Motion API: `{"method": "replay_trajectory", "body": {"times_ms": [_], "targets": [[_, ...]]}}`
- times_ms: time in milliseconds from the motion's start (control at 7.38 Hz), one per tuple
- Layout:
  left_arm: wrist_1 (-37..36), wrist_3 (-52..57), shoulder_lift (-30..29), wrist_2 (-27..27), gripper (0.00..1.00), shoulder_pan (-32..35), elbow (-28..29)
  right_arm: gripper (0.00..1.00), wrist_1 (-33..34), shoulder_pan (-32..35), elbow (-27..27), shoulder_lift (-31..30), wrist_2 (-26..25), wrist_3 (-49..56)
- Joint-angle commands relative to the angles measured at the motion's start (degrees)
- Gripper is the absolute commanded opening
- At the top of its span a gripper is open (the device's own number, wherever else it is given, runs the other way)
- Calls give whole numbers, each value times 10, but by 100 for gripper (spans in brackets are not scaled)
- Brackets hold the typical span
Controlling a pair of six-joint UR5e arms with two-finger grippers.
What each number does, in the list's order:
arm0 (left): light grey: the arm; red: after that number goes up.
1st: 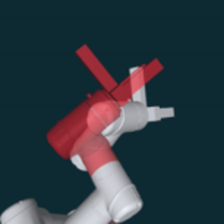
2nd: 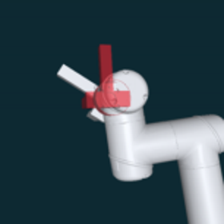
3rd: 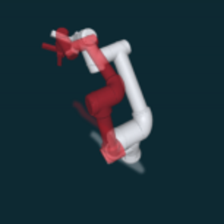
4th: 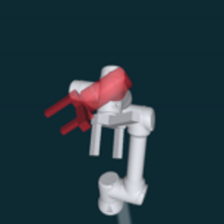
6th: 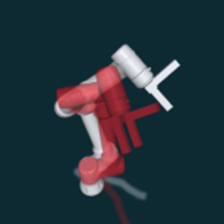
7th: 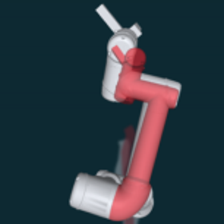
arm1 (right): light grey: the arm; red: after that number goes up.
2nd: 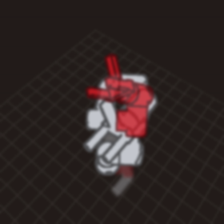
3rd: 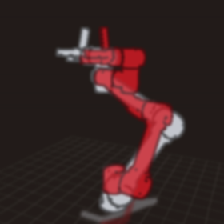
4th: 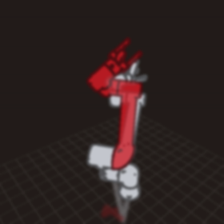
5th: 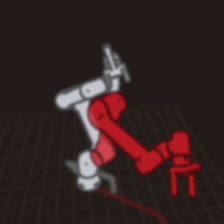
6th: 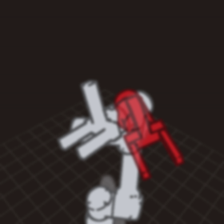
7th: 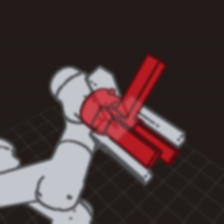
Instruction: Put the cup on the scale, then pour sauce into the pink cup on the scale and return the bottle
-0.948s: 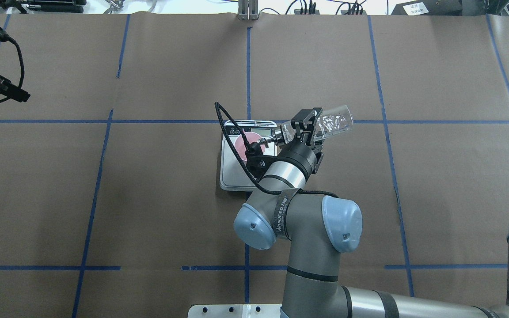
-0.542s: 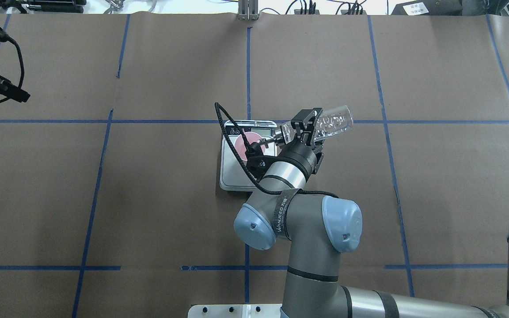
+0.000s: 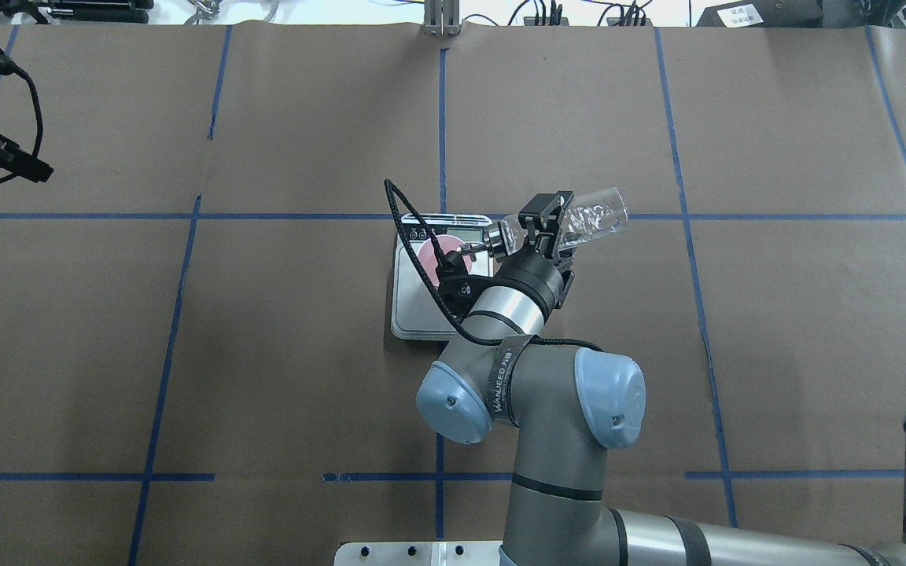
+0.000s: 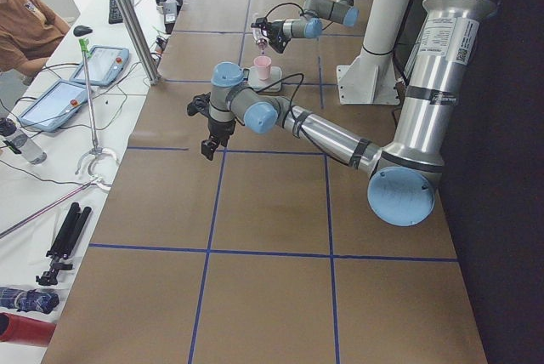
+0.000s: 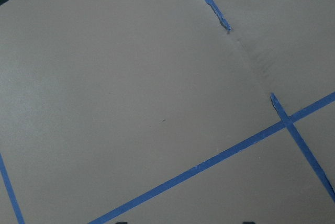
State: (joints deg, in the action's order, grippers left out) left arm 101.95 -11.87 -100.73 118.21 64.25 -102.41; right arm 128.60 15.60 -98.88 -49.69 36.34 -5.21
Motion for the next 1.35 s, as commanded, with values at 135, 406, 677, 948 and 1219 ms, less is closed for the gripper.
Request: {"method": "replay_trajectory", "body": {"times_ms": [135,406,677,948,1219], "targets": [[0,0,-1,0,79,0,-1,0,-5,2,-3,0,6,-55],[0,0,-1,0,79,0,-1,0,-72,7,-3,-8,21,-89],[0,0,-1,0,79,0,-2,0,-100,11,-5,-11,50,-148],[0,0,0,0,79,0,-2,0,-156,14,-28,-39,75,-162],[0,0,-1,0,79,0,-2,0,-194,32,-74,-64,127,-162]]}}
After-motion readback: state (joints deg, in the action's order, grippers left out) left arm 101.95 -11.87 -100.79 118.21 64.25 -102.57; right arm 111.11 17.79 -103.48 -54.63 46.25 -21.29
